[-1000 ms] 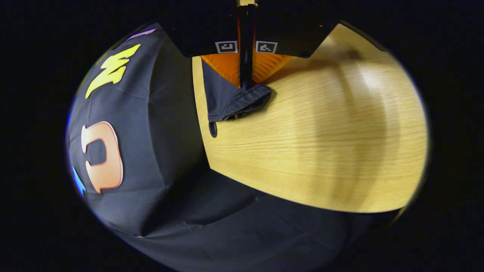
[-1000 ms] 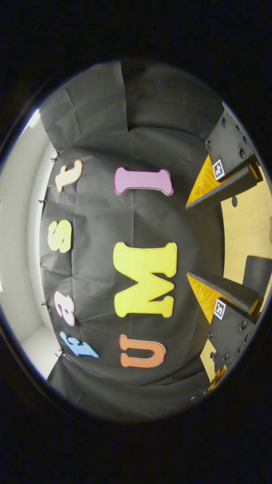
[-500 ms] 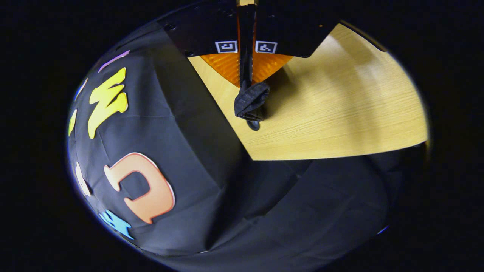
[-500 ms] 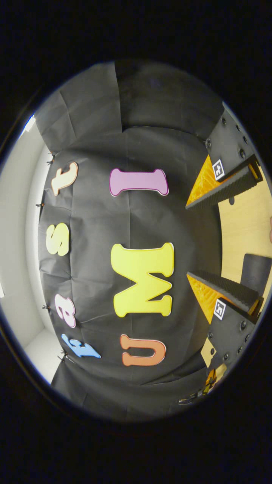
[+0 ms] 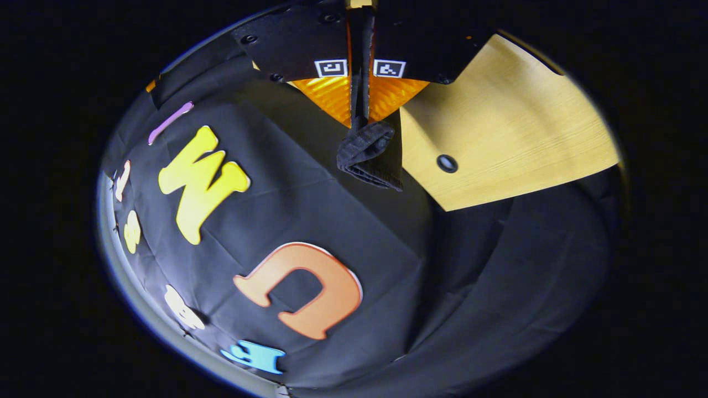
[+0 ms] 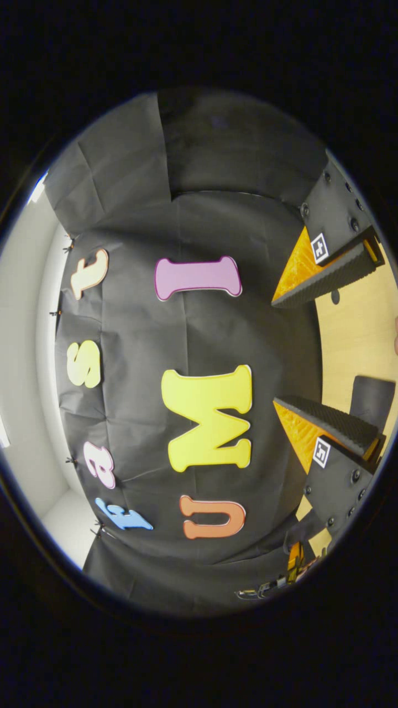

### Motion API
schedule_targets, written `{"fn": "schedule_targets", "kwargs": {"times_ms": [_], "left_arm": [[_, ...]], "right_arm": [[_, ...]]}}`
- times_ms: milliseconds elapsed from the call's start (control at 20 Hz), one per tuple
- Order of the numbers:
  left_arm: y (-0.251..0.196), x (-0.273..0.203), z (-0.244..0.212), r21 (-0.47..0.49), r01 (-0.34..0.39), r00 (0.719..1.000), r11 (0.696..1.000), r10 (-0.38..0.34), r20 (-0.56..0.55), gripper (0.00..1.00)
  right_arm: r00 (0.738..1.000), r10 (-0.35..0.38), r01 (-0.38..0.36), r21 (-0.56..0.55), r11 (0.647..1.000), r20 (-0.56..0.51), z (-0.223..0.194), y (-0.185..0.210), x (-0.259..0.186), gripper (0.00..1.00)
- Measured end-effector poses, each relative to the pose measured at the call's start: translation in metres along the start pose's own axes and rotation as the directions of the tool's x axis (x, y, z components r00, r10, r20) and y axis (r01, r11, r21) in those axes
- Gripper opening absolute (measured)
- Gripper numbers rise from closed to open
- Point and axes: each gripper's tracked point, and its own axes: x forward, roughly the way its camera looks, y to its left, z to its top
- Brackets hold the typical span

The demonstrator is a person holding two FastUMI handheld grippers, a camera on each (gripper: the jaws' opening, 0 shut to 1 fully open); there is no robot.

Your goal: Grasp the waist and the cuffs of the jeans and fold them to make the two legs overlap; first hold the waist and fold one-third of the jeans toward the cuffs, then hold the cuffs and fold the remaining one-third in the same direction to finish folding.

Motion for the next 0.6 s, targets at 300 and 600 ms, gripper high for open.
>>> {"fn": "schedule_targets", "kwargs": {"times_ms": [300, 600], "left_arm": [[-0.072, -0.006, -0.025, 0.125, 0.087, 0.996, 0.988, -0.085, -0.020, 0.03], [-0.119, -0.014, -0.060, 0.253, 0.152, 0.988, 0.955, -0.139, -0.070, 0.03]], "right_arm": [[0.999, -0.035, 0.035, 0.027, 0.999, -0.015, -0.006, -0.034, -0.005, 0.93], [0.996, -0.079, 0.080, 0.034, 0.996, -0.041, -0.017, -0.063, -0.013, 0.93]]}}
